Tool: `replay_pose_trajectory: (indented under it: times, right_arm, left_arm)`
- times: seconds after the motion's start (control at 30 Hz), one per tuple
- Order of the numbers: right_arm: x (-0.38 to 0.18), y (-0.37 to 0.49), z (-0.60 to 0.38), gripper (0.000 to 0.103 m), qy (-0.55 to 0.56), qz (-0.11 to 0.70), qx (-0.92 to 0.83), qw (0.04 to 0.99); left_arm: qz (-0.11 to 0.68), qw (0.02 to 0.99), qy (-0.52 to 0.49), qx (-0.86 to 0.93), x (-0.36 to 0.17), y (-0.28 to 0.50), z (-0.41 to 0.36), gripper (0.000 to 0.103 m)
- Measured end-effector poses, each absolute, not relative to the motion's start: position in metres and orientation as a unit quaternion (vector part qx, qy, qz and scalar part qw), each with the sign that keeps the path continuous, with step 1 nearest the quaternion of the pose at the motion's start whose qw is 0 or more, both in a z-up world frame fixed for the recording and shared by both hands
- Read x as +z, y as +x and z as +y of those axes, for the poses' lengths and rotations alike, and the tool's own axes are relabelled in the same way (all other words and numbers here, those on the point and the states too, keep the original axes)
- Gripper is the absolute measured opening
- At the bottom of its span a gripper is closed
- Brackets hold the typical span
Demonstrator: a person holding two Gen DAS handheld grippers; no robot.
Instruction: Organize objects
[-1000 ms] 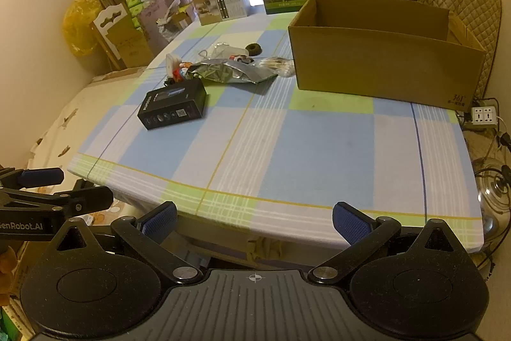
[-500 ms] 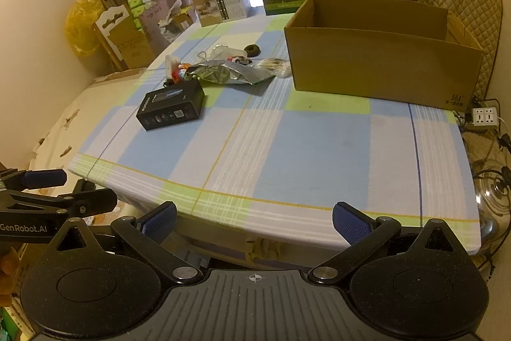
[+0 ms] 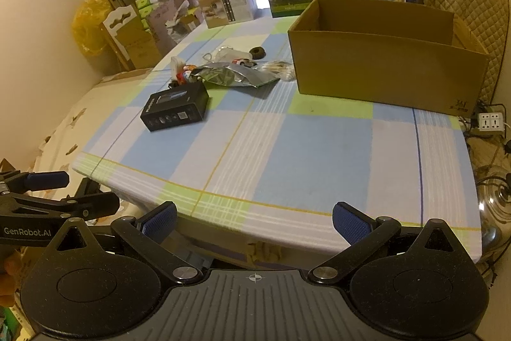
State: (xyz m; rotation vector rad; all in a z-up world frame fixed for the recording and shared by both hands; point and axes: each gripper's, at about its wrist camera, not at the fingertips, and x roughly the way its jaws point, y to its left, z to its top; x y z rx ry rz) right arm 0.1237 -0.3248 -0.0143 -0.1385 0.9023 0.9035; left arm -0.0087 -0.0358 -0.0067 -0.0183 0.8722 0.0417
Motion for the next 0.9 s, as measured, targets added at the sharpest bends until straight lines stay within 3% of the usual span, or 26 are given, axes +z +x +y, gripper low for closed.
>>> replay_pose_trajectory:
  times: [0.43, 0.9]
  right_arm:
    - [-0.019, 0.133, -0.305, 0.101, -0.070, 0.428, 0.423, 0.796]
    - [-0.034, 0.177, -0.252, 0.101, -0.039, 0.445, 0.373, 0.813]
  left_arm:
    - [0.432, 0.902, -0.005, 0.015, -0.014, 0.012, -0.023, 0.102]
    - [0.430, 0.901, 0.045, -0.037, -0.042, 0.098, 0.032, 0.102]
